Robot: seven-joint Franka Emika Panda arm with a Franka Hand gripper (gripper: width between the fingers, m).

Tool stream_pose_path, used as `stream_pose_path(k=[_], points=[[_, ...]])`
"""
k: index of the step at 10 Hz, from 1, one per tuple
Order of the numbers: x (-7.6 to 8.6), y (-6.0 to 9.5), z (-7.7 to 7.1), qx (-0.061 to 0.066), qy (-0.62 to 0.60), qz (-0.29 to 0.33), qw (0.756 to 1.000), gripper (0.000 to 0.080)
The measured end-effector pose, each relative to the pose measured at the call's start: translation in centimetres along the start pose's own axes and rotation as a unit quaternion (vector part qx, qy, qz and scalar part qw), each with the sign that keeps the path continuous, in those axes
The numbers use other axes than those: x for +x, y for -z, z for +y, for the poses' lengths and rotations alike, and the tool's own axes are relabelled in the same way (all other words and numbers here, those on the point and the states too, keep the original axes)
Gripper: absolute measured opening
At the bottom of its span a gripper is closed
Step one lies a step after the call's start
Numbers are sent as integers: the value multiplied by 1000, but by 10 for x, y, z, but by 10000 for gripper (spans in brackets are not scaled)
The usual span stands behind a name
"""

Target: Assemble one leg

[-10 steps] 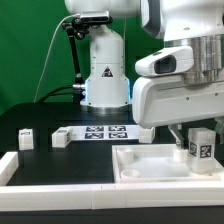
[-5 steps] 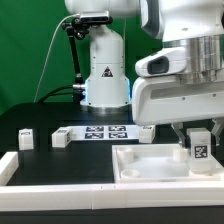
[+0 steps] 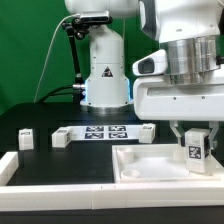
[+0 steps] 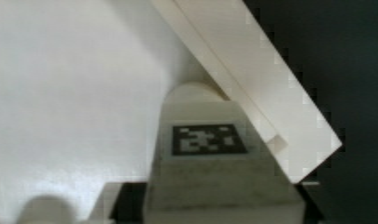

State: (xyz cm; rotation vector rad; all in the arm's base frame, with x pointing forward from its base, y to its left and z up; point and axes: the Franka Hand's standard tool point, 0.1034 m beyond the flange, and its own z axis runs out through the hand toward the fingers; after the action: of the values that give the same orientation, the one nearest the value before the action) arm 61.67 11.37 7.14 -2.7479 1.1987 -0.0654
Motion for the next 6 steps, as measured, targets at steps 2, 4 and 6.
stream_pose_path(k=[2, 4, 6], points=[[-2, -1, -1, 8, -141, -2, 990, 290], [-4, -1, -2, 9, -254, -6, 967, 290], [-5, -2, -3, 13, -333, -14, 943, 290]])
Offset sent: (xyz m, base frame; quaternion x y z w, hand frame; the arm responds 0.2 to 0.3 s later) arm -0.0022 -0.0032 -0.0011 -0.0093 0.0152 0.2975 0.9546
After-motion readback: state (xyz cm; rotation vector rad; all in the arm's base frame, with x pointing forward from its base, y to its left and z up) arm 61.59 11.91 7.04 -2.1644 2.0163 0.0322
